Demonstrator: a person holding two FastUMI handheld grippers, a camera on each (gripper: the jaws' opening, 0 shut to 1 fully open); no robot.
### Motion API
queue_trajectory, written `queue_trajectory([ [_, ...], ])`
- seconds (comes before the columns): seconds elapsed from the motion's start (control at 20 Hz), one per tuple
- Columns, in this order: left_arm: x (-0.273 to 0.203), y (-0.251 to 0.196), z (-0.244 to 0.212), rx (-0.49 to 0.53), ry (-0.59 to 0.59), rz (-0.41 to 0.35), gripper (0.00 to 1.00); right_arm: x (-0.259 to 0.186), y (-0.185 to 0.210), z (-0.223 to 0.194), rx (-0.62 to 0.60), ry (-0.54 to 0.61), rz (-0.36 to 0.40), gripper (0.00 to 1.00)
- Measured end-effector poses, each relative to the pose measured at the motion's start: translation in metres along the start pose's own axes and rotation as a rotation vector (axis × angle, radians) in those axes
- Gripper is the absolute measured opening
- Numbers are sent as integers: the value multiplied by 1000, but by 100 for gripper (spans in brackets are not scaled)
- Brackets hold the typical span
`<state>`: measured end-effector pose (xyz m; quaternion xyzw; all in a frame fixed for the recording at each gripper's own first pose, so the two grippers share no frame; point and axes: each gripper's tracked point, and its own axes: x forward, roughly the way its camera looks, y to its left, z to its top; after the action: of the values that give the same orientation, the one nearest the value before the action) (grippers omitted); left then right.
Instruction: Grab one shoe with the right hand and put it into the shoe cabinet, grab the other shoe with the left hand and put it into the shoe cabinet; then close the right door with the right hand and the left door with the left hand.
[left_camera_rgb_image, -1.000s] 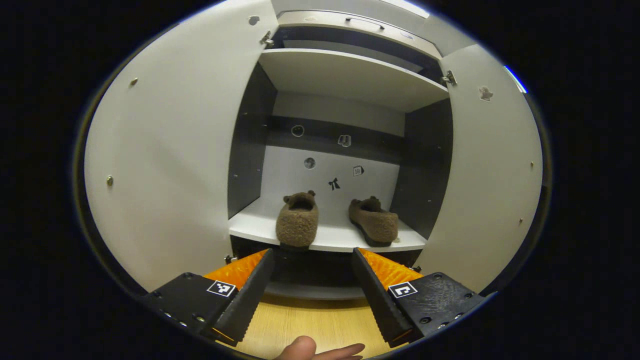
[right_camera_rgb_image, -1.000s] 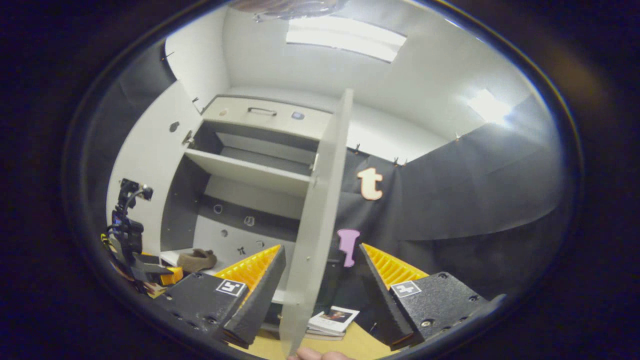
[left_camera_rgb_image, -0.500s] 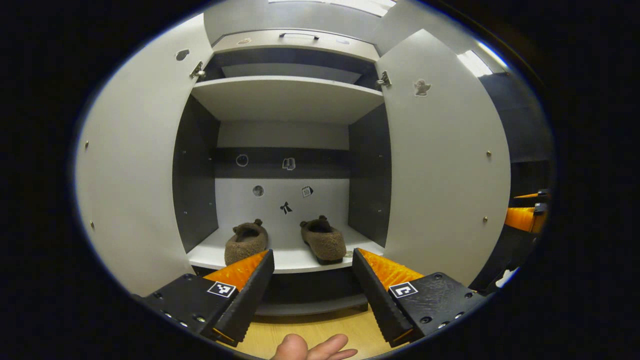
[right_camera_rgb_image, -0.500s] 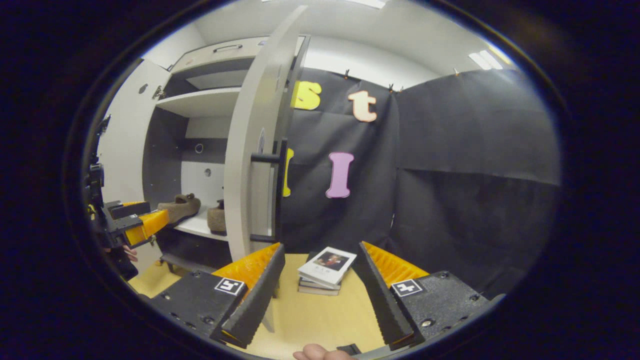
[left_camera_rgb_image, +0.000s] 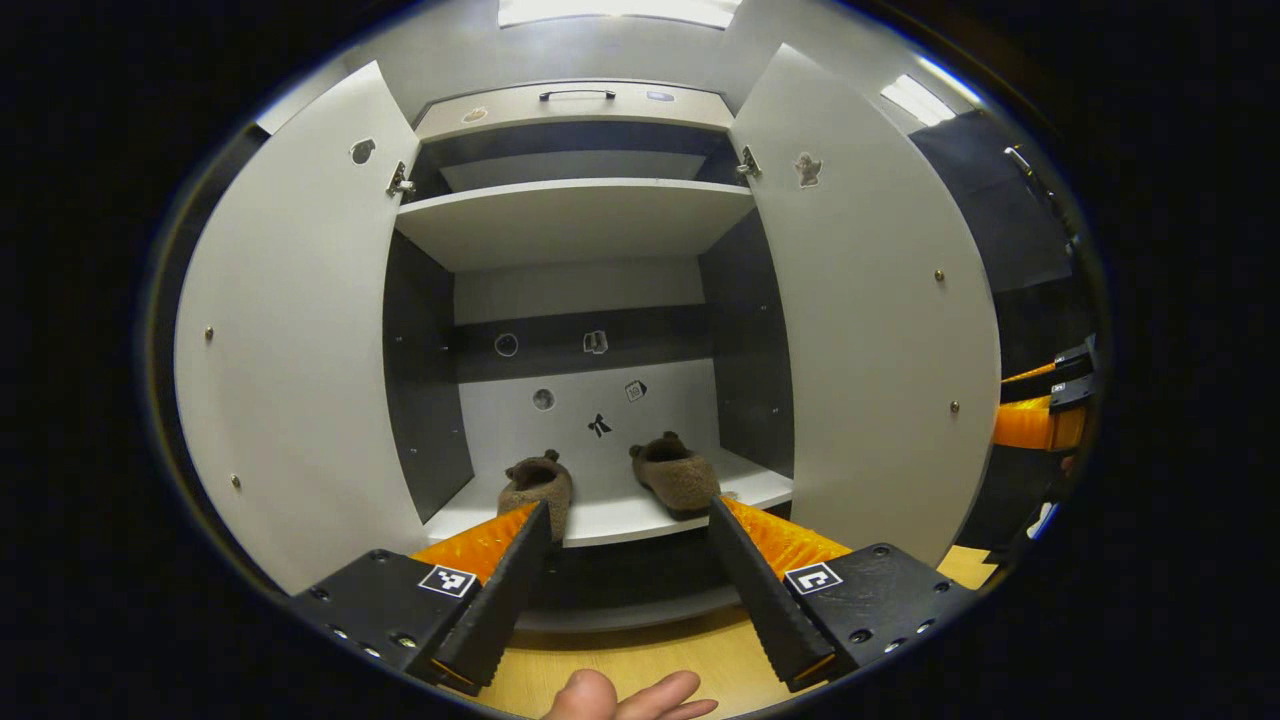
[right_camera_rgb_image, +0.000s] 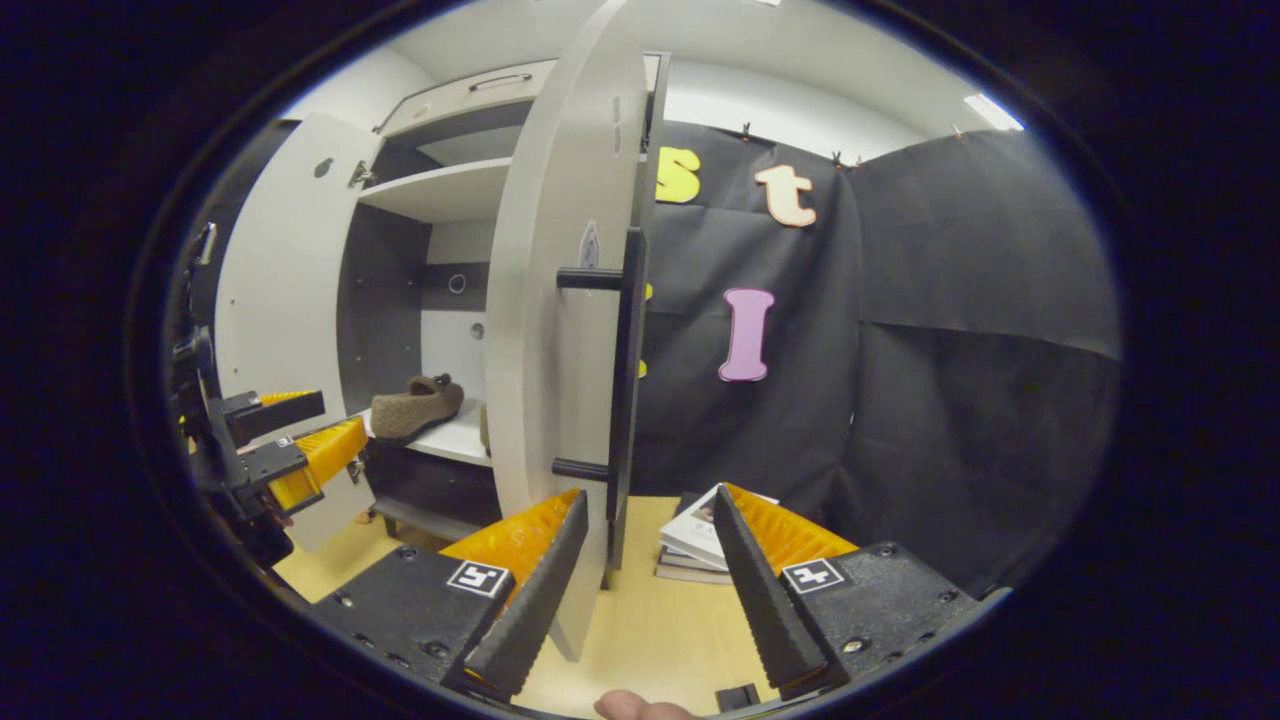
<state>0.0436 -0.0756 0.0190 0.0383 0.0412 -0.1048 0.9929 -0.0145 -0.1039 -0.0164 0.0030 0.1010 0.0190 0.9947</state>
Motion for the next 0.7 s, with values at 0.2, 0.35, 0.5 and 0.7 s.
queue_trajectory([
  [0.2,-8,15,-4,-3,11,48,96,4,21,0,4,-1,65,85],
  [0.35,-15,29,-10,-4,30,95,96,11,41,5,-18,-4,114,85],
  [0.5,-23,44,-21,-4,56,141,96,19,62,10,-54,-7,154,85],
  [0.7,-34,63,-28,11,78,201,96,36,90,13,-60,-17,217,85],
])
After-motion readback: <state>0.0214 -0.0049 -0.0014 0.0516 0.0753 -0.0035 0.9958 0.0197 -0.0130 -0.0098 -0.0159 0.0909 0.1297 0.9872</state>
